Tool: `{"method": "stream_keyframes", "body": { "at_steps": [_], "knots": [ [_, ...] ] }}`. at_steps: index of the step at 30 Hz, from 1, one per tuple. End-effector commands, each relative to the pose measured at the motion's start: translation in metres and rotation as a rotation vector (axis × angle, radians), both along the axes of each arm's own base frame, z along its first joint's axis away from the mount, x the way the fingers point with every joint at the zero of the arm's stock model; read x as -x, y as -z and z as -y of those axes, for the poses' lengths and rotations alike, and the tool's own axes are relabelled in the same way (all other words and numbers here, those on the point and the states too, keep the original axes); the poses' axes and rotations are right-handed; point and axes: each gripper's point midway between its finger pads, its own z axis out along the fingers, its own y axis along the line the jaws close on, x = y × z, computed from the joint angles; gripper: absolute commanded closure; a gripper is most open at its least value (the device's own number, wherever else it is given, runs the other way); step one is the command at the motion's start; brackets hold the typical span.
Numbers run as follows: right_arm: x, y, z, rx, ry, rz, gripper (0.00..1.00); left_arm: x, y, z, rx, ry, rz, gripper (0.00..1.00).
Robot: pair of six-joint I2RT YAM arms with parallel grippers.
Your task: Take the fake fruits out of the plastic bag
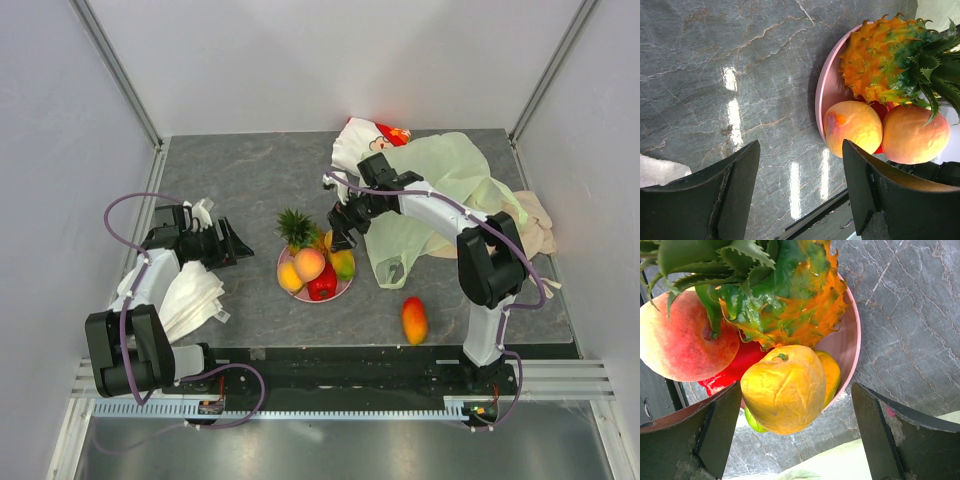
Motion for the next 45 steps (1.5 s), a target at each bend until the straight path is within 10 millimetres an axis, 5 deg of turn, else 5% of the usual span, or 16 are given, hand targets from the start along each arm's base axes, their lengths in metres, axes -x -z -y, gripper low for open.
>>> {"method": "stream_keyframes", "body": {
  "at_steps": [1,6,10,19,23,29,38,41,45],
  "knots": [
    [-0.02,-0.017,0.007,-0.014,0.079,0.039,0.02,-0.006,-0.003,-0.002,-0.004,0.009,0.034,0.26],
    [-0.042,-0.031,0.055,-0.032,0.23,0.034,0.02,-0.007,-0.004,-0.002,-0.007,0.014,0.041,0.26],
    [-0.035,-0.053,0.085,-0.022,0.25,0.105,0.02,-0.01,-0.007,-0.002,-0.005,0.013,0.047,0.26],
    [-0.002,-0.021,0.114,0.101,0.318,0.004,0.02,-0.014,-0.012,-0.002,0.005,0.012,0.059,0.26],
    [0.016,-0.03,0.161,0.314,0.309,0.142,0.02,-0.016,-0.017,-0.001,0.004,0.017,0.065,0.26],
    [0.059,-0.068,0.267,0.612,0.427,0.169,0.02,-0.027,-0.029,-0.002,0.016,0.009,0.095,0.26],
    [0.15,-0.031,0.437,0.924,0.752,-0.264,0.03,-0.049,-0.046,-0.008,-0.01,0.017,0.119,0.26],
    [0.175,-0.017,0.457,0.937,0.794,-0.379,0.03,-0.052,-0.043,-0.009,-0.008,0.017,0.106,0.26],
    [0.189,0.006,0.459,0.959,0.817,-0.421,0.02,-0.055,-0.038,-0.008,-0.001,0.017,0.098,0.26]
  ]
}}
